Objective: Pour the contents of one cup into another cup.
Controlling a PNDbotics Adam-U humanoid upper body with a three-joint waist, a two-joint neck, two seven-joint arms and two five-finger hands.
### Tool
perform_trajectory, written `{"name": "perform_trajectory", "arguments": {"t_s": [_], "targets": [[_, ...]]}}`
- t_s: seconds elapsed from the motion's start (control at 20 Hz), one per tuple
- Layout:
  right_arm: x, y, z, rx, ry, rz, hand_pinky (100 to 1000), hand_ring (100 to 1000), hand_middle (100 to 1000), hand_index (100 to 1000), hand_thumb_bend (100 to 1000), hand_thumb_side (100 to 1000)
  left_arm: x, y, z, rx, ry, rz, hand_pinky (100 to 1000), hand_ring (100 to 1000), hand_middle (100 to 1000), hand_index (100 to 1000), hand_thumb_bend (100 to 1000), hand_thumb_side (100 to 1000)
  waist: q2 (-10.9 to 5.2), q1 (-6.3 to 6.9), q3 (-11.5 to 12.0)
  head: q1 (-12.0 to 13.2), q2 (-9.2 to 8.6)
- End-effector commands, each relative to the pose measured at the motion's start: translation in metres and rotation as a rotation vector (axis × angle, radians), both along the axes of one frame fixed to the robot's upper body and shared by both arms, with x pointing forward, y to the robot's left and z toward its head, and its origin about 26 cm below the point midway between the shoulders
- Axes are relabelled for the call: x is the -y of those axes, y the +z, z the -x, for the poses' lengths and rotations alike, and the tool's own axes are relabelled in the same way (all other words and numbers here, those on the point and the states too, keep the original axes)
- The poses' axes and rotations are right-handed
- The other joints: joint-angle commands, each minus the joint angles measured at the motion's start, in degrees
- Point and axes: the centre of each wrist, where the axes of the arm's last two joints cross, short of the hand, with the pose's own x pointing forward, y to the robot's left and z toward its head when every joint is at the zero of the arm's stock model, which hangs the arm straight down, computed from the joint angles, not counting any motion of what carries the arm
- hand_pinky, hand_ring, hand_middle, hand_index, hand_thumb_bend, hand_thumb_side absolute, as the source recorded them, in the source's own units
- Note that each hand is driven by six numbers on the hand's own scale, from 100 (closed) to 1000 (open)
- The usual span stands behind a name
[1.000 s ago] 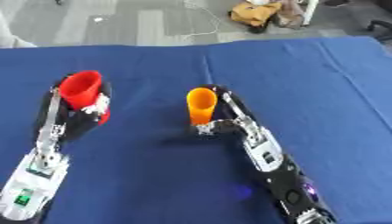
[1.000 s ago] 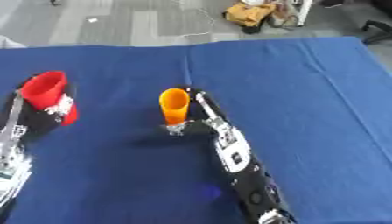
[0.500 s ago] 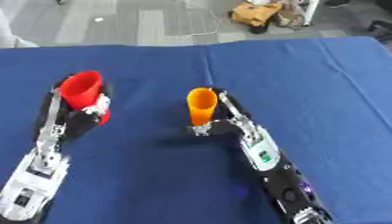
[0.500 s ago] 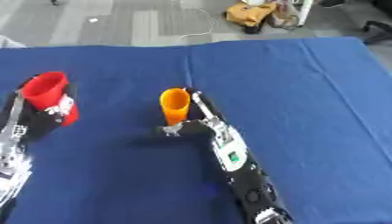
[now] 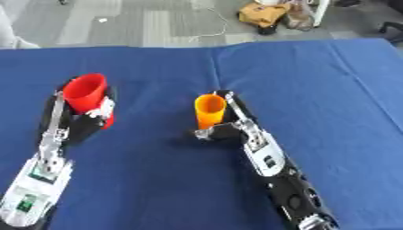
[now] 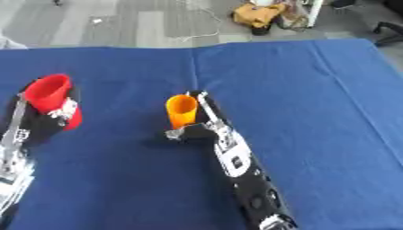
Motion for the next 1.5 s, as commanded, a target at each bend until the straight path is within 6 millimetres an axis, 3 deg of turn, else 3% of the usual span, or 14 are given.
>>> {"name": "perform_trajectory", "arguments": {"t_s": [0.05, 0.25, 0.75, 1.05, 1.5], "targets": [[-0.004, 0.009, -0.002, 0.032, -0.016, -0.022, 645, 321, 428, 523, 780, 187, -0.001, 0.008, 0.000, 0.026, -0.008, -0.004, 100, 338, 317, 714, 100, 432, -1.10, 0.03, 0.0, 0.0, -0.05], [-0.003, 0.008, -0.001, 0.031, -0.038, -0.053, 602, 260, 363, 454, 689, 100, -0.001, 0.008, 0.001, 0.024, -0.008, -0.003, 100, 339, 317, 714, 100, 431, -1.13, 0.06, -0.1, 0.1, -0.02], [-0.002, 0.024, 0.000, 0.093, -0.056, -0.119, 567, 225, 318, 397, 593, 100, -0.005, 0.010, 0.002, 0.031, -0.005, -0.014, 100, 339, 320, 712, 100, 430, -1.33, 0.02, -0.3, 0.2, 0.00], [-0.003, 0.039, 0.002, 0.121, -0.007, -0.039, 540, 204, 302, 381, 604, 100, -0.011, 0.014, 0.004, 0.041, 0.003, -0.037, 100, 338, 321, 711, 100, 429, -1.48, -0.11, -0.5, 0.2, -0.11], [-0.025, 0.035, 0.009, 0.102, 0.210, 0.138, 545, 195, 298, 374, 631, 100, -0.017, 0.031, 0.008, 0.076, -0.022, -0.126, 100, 336, 319, 709, 100, 421, -1.70, -0.03, -0.5, 0.1, -0.44]]}}
